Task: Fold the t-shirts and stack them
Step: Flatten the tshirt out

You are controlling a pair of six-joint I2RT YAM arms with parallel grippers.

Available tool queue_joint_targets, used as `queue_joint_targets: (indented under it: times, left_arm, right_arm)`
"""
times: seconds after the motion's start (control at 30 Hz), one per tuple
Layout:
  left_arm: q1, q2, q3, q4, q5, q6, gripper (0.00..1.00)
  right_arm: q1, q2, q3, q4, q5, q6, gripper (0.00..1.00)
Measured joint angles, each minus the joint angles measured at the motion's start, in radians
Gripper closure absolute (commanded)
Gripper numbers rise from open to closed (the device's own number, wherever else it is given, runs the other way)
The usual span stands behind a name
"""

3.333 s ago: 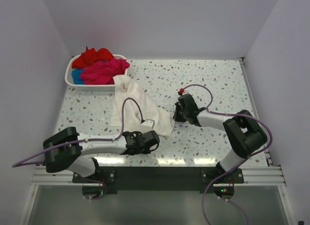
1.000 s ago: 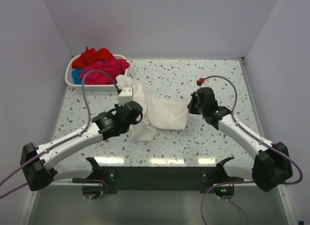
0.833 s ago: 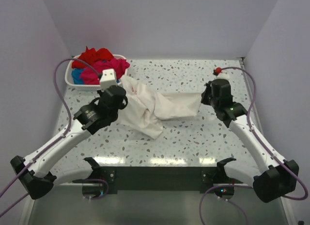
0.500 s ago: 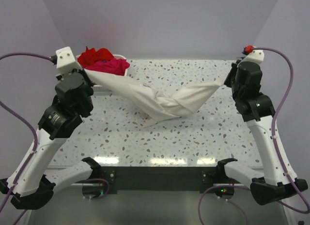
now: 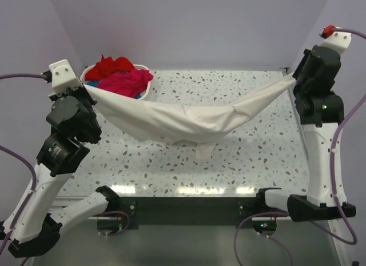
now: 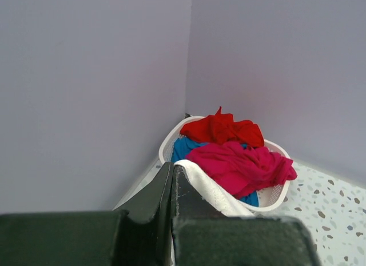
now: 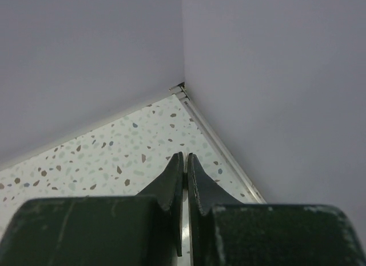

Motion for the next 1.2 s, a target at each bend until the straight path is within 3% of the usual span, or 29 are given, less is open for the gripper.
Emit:
queue_joint_targets:
  times: [0.2,0.23,0.27,0.33,0.37,0.5,0.77,0.93,1.2]
  left_arm:
    - [0.019,0.029,-0.121,-0.032,0.011,-0.044,1.0]
    - [0.031,0.042,-0.141,-0.041,0.024,-0.054,1.0]
    - [0.041,0.051,-0.156,-0.051,0.035,-0.061,1.0]
    - [0.067,0.075,-0.187,-0.075,0.07,-0.084,1.0]
    - [0.078,0.085,-0.199,-0.086,0.092,-0.094,1.0]
    - [0.098,0.127,-0.25,-0.114,0.172,-0.142,1.0]
    - [0.138,0.183,-0.301,-0.14,0.286,-0.176,1.0]
    - [0.153,0.182,-0.322,-0.131,0.323,-0.187,1.0]
    - [0.181,0.182,-0.356,-0.115,0.36,-0.187,1.0]
  right_arm:
    - [-0.052,0.21,0.051,0.026,-0.097,0.013,0.99]
    - [-0.053,0.241,0.045,0.029,-0.124,0.023,0.7]
    - [-0.053,0.267,0.033,0.03,-0.153,0.037,0.52]
    - [-0.052,0.296,-0.01,0.034,-0.215,0.067,0.29]
    - [-0.051,0.298,-0.041,0.036,-0.251,0.081,0.27]
    - [-0.009,0.23,-0.251,0.085,-0.335,0.137,0.26]
    - [0.276,-0.054,-0.79,0.187,-0.475,0.305,0.35]
    - [0.416,-0.032,-0.93,0.267,-0.499,0.385,0.36]
    - [0.447,0.07,-1.023,0.367,-0.528,0.456,0.35]
